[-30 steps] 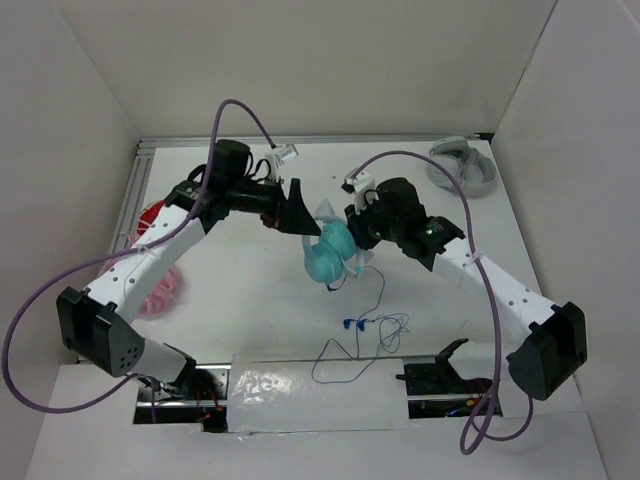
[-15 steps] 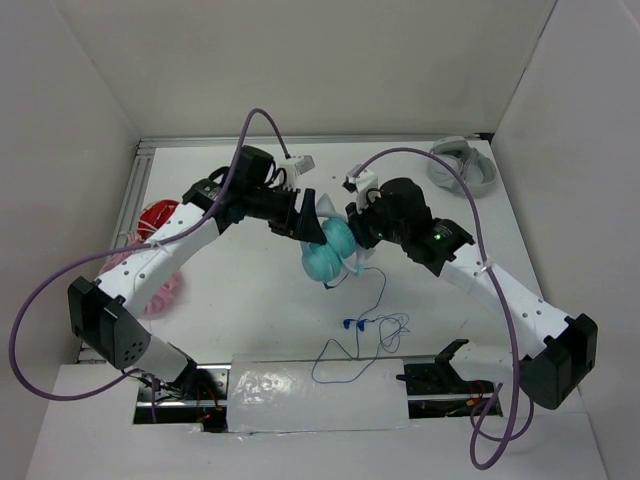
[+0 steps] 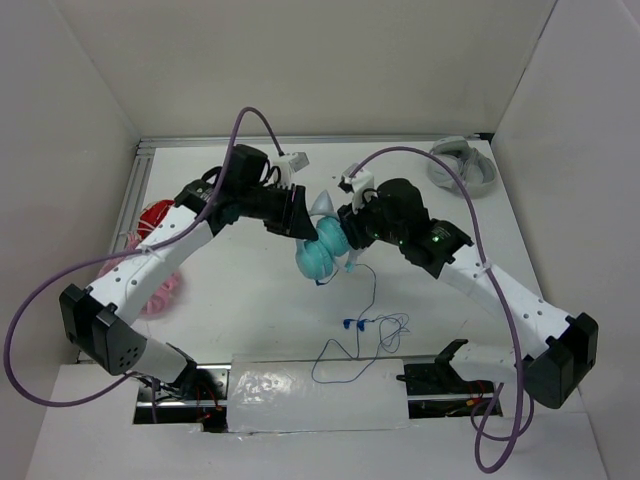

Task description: Wrap the headphones

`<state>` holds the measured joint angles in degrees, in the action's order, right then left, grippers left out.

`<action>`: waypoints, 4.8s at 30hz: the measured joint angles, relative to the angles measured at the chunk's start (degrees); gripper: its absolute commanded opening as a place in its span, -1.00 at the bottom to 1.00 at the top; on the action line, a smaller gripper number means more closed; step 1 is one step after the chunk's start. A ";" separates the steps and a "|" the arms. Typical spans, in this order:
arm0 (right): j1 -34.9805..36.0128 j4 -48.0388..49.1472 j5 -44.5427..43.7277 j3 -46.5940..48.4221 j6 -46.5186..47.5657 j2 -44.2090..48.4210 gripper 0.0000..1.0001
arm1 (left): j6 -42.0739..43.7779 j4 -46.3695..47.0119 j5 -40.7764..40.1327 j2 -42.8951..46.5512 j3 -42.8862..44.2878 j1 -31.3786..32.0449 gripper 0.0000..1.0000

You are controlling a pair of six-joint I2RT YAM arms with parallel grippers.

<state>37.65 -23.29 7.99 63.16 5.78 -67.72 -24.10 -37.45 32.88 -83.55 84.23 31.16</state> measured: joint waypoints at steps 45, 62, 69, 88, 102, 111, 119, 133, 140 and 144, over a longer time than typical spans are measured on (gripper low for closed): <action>-2.86 39.04 15.34 -26.93 -14.73 -7.30 0.99 | -2.91 6.54 9.51 1.27 31.65 -16.55 -1.00; -6.34 42.71 15.78 -26.43 -20.85 -13.73 -1.00 | -6.14 16.83 24.28 9.66 27.89 -20.94 -1.00; -25.22 26.82 11.06 -13.35 -19.91 -11.15 -1.00 | -5.33 22.25 38.86 13.33 4.44 -21.70 -1.00; -22.77 -8.96 2.27 37.09 -10.12 -16.74 -1.00 | 7.15 13.90 17.68 11.82 -12.98 -5.11 -1.00; -2.95 -16.13 -4.13 29.59 -13.73 -4.07 -1.00 | -13.20 9.27 -12.04 4.61 -9.22 -10.36 -1.00; 4.35 -9.86 2.29 15.67 -21.97 -0.33 -1.00 | -27.54 11.34 -23.54 4.15 -8.83 -11.30 -1.00; 9.94 1.29 9.25 0.92 -24.48 2.60 -1.00 | -36.06 15.45 -25.92 4.15 -7.78 -11.78 -1.00; 9.86 32.28 10.95 -21.27 -17.22 7.65 -0.82 | -45.64 32.59 -9.46 11.67 -11.50 -15.41 -1.00; 9.51 46.73 10.64 -27.69 -16.81 4.37 -0.75 | -53.48 47.74 7.41 12.02 -13.35 -16.68 -1.00; 9.33 55.23 9.57 -28.59 -19.21 3.65 -0.68 | -58.29 55.30 16.15 10.32 -13.38 -16.74 -1.00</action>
<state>46.98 31.94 17.56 34.57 -13.43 -64.07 -82.39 17.85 49.04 -73.23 70.85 14.41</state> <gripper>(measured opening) 0.145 0.443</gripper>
